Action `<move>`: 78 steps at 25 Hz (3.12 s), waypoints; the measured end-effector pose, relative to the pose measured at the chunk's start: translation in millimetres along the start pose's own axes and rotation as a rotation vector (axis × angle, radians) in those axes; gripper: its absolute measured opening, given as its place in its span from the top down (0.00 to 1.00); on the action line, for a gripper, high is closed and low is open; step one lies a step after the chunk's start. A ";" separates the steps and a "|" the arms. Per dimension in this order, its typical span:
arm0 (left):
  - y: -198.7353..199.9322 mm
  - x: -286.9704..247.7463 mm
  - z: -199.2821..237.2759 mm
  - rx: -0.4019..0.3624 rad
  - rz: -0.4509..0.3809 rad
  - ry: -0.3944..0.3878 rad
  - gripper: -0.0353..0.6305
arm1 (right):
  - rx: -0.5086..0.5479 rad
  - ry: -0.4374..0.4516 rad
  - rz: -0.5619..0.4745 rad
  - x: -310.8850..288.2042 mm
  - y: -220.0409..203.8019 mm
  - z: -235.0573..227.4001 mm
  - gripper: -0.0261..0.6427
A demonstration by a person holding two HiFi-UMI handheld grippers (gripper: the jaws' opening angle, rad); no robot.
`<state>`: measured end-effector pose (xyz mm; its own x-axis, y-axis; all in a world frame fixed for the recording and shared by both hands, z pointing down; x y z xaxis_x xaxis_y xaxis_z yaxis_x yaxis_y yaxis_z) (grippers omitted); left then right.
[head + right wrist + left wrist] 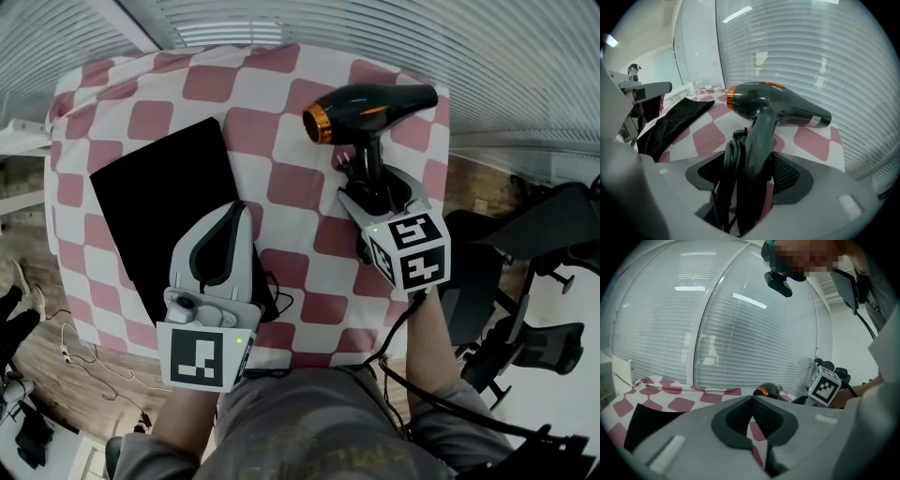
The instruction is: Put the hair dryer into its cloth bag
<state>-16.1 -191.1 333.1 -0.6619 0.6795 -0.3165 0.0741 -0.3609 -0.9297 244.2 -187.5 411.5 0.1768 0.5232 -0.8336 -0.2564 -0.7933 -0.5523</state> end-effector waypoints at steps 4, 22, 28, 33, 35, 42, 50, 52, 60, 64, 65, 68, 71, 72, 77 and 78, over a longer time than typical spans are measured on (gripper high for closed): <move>1.6 5.8 -0.3 -0.002 -0.008 0.015 0.95 | -0.016 -0.021 -0.023 3.1 -0.4 -1.1 0.49; 9.0 83.1 -8.1 -0.054 -0.046 0.197 0.95 | 0.054 -0.003 -0.185 53.9 5.6 7.7 0.55; 14.0 123.3 -27.4 -0.094 -0.106 0.273 0.95 | 0.129 0.037 -0.287 89.8 15.1 23.0 0.55; 26.2 171.7 -60.3 -0.150 -0.134 0.299 0.95 | 0.172 0.075 -0.313 136.4 -3.5 42.5 0.55; 31.8 188.8 -67.6 -0.162 -0.155 0.322 0.95 | 0.192 0.092 -0.337 149.8 -5.2 49.7 0.55; 13.1 232.3 -92.1 -0.131 -0.140 0.329 0.95 | 0.216 0.134 -0.377 192.9 -27.1 74.7 0.55; -2.9 233.5 -98.2 -0.243 -0.054 0.226 0.95 | 0.213 0.152 -0.388 218.3 -49.0 87.3 0.55; -12.1 228.1 -91.3 -0.313 -0.017 0.158 0.87 | 0.214 0.152 -0.378 219.9 -53.8 91.2 0.55; -65.1 204.8 -32.2 -0.251 0.113 -0.039 0.75 | 0.151 0.131 -0.328 198.4 -73.0 120.7 0.55; -101.9 196.2 -5.2 -0.205 0.201 -0.080 0.74 | 0.125 0.132 -0.311 181.0 -83.7 138.4 0.55; -108.6 195.4 -0.6 -0.201 0.226 -0.093 0.73 | 0.119 0.135 -0.301 178.1 -86.6 142.5 0.55; -122.6 192.7 9.1 -0.203 0.294 -0.127 0.69 | 0.115 0.143 -0.274 172.4 -93.6 152.6 0.55; -132.7 186.5 13.1 -0.227 0.359 -0.161 0.65 | 0.112 0.143 -0.265 169.7 -98.3 158.3 0.55; -135.8 183.8 13.9 -0.253 0.383 -0.170 0.65 | 0.109 0.141 -0.266 168.4 -99.0 159.4 0.55; -139.1 176.3 9.9 -0.362 0.460 -0.208 0.70 | 0.111 0.139 -0.261 163.9 -101.4 163.2 0.55; -140.3 176.6 10.5 -0.376 0.471 -0.221 0.72 | 0.111 0.139 -0.260 163.8 -102.0 163.6 0.55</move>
<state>-151.2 -27.1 409.6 -0.6301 0.3404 -0.6979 0.6243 -0.3124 -0.7160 143.9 30.1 330.3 0.3766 0.6501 -0.6599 -0.2867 -0.5955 -0.7504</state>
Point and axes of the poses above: the fingertips, and each gripper's own axes: x backward along the fingers, z to its left, y out of its top, the point moved 10 cm from there along x, backward along the fingers, and after that the axes turned 2 degrees about -y, right-handed, at the moved point
